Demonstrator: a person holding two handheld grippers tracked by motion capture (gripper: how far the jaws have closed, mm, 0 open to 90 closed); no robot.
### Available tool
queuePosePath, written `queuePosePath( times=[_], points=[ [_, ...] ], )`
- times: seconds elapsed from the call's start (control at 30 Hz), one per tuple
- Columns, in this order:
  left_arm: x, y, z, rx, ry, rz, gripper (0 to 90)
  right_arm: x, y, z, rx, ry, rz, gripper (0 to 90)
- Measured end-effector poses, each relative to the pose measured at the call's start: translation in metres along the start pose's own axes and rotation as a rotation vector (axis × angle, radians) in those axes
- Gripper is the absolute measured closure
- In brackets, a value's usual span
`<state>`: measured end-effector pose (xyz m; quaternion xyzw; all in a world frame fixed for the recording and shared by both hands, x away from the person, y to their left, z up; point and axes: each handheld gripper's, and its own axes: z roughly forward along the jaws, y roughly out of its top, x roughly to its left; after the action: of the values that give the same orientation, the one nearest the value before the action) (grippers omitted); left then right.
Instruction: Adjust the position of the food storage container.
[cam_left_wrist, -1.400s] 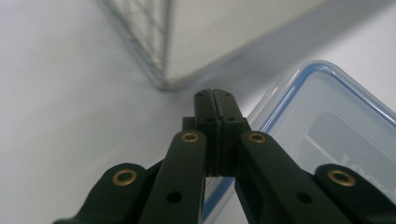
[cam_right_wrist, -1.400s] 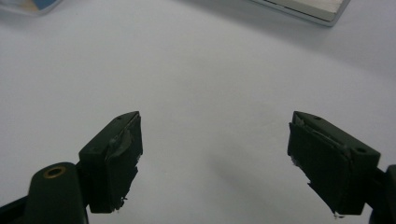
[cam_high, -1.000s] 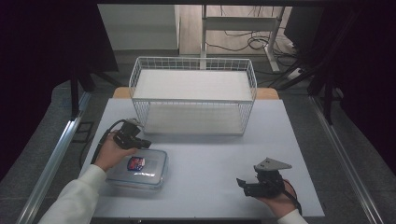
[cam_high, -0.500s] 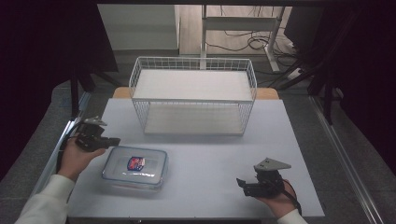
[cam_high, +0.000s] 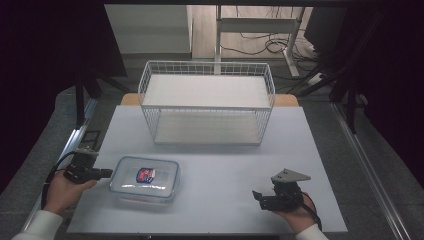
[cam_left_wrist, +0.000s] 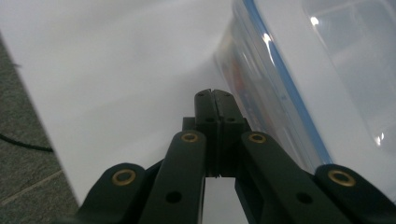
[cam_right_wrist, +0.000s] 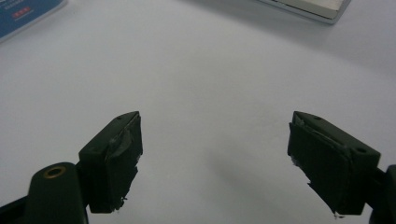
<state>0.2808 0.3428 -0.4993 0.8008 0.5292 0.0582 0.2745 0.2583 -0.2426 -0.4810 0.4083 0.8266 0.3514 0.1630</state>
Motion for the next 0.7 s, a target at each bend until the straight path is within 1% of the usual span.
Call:
queuePosePath(
  times=[0.03,0.1,0.13,0.23,0.37,0.43,0.53,0.6,0.63,0.67,0.7],
  points=[
    [-0.003,-0.002,0.004,0.015,-0.013,0.009,90.0,0.000,0.000,0.000,-0.001,0.000,-0.001,18.3],
    [-0.005,-0.002,0.006,0.018,-0.020,0.012,90.0,0.001,0.000,0.000,-0.001,0.001,-0.001,18.3],
    [-0.008,-0.001,0.007,0.020,-0.036,0.018,90.0,0.001,0.000,0.000,0.000,0.001,-0.002,18.3],
    [-0.012,0.002,0.008,0.029,-0.006,0.032,90.0,0.001,0.000,0.001,0.002,-0.002,-0.003,18.3],
    [-0.011,0.002,0.009,0.028,-0.026,0.008,90.0,0.000,0.000,0.000,0.002,-0.001,-0.001,18.3],
    [-0.014,0.003,0.010,0.028,-0.024,0.009,90.0,0.000,0.000,0.001,0.004,-0.001,0.001,18.3],
    [-0.022,0.006,0.013,0.029,-0.043,0.021,90.0,0.001,0.000,0.001,0.008,0.000,-0.003,18.3],
    [-0.030,0.009,0.016,0.031,-0.054,0.038,90.0,0.001,0.000,0.001,0.009,0.003,-0.003,18.3],
    [-0.035,0.011,0.019,0.031,-0.058,0.041,90.0,0.002,0.000,0.001,0.009,0.001,-0.005,18.3],
    [-0.042,0.015,0.021,0.037,-0.067,0.057,90.0,0.002,0.000,0.001,0.007,0.002,-0.005,18.3],
    [-0.042,0.015,0.021,0.037,-0.067,0.057,90.0,0.002,0.000,0.001,0.007,0.002,-0.005,18.3]
  ],
)
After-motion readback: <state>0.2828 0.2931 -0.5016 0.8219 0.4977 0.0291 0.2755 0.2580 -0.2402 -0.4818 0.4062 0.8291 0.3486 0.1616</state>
